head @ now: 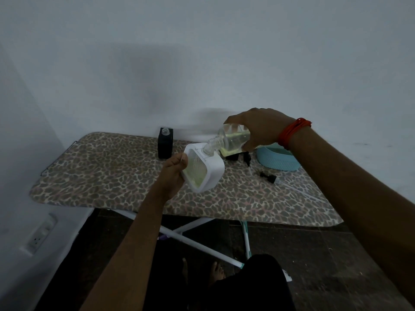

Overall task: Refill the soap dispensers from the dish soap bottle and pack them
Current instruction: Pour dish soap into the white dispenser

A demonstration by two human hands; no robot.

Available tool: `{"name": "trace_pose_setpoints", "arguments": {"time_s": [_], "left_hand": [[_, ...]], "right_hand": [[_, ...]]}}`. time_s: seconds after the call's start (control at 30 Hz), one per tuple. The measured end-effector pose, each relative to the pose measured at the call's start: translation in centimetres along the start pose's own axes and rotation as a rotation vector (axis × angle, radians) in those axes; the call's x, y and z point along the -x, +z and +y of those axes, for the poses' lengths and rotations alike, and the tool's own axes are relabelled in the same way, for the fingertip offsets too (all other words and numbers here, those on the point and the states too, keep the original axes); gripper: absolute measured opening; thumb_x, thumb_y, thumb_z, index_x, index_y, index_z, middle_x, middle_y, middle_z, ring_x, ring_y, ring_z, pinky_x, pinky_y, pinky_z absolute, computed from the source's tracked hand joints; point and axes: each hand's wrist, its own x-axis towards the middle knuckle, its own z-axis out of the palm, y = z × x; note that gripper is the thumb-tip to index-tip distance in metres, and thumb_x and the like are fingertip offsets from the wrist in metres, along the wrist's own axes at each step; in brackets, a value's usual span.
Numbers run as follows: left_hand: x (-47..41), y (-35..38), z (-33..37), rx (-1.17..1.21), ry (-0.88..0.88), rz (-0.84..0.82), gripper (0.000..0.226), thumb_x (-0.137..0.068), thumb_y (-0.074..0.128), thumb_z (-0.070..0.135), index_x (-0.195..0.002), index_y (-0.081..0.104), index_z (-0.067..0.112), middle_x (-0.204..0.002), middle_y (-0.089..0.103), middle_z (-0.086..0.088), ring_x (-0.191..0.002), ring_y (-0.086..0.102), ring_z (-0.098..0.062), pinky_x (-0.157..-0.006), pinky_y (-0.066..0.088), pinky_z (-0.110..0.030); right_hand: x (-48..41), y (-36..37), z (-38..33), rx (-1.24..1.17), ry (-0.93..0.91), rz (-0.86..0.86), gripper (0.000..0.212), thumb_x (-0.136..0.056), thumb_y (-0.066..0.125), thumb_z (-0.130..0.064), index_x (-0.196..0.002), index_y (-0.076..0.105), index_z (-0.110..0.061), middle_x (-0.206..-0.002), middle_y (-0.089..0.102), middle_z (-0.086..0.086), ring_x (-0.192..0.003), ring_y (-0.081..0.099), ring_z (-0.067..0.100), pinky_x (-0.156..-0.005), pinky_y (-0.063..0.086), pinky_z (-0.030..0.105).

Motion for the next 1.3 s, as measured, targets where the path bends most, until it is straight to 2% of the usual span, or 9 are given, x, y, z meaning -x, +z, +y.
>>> {"name": "trace_pose_setpoints", "arguments": {"time_s": [0.5,0.77,1.0,1.07,1.2,1.3], "left_hand": [[0.06,-0.01,0.11,-0.003,-0.001,0.012,0.060,-0.071,0.079,0.055,-0.110,0.071,0.010,-0.112,0.070,-0.010,-0.103,0.066,-0.023,-0.081,0.056,-0.034],[-0.06,0.12,0.19,-0.011,-0.002,0.015,0.052,-0.068,0.080,0.056,-0.102,0.076,0.016,-0.108,0.072,-0.007,-0.101,0.067,-0.021,-0.080,0.056,-0.033],[0.07,0.22,0.29,-0.017,0.000,0.016,0.050,-0.071,0.078,0.054,-0.103,0.075,0.015,-0.109,0.072,-0.007,-0.102,0.067,-0.021,-0.081,0.057,-0.034],[0.07,0.23,0.33,-0.017,0.007,0.022,0.050,-0.075,0.076,0.053,-0.106,0.074,0.014,-0.112,0.071,-0.008,-0.104,0.066,-0.023,-0.084,0.056,-0.036],[0.10,0.38,0.43,-0.024,-0.004,0.023,0.031,-0.090,0.058,0.038,-0.105,0.075,0.016,-0.111,0.071,-0.007,-0.103,0.066,-0.021,-0.083,0.056,-0.034],[0.06,0.39,0.42,-0.016,-0.010,0.037,0.036,-0.086,0.062,0.041,-0.106,0.074,0.014,-0.111,0.071,-0.009,-0.103,0.066,-0.022,-0.082,0.056,-0.035]], "right_hand": [[0.02,-0.01,-0.06,0.008,-0.001,0.005,0.082,-0.077,0.083,-0.031,-0.147,0.042,-0.032,-0.133,0.060,-0.007,-0.115,0.056,0.020,-0.080,0.036,0.029],[0.08,-0.11,-0.18,0.007,0.004,0.010,0.081,-0.076,0.084,-0.031,-0.146,0.043,-0.032,-0.133,0.060,-0.006,-0.115,0.057,0.021,-0.081,0.038,0.030],[0.14,-0.21,-0.23,0.003,0.006,0.008,0.081,-0.076,0.083,-0.030,-0.146,0.044,-0.032,-0.133,0.060,-0.007,-0.116,0.057,0.021,-0.082,0.039,0.030],[0.15,-0.26,-0.20,0.002,0.008,0.010,0.081,-0.075,0.084,-0.029,-0.146,0.044,-0.032,-0.133,0.060,-0.007,-0.116,0.057,0.021,-0.082,0.039,0.030],[0.11,-0.27,-0.22,0.004,0.010,0.012,0.081,-0.075,0.084,-0.030,-0.145,0.044,-0.032,-0.132,0.061,-0.007,-0.115,0.057,0.021,-0.081,0.038,0.030],[0.11,-0.30,-0.21,0.007,0.008,0.013,0.080,-0.075,0.084,-0.030,-0.145,0.044,-0.033,-0.132,0.061,-0.008,-0.115,0.057,0.020,-0.080,0.036,0.029]]}}
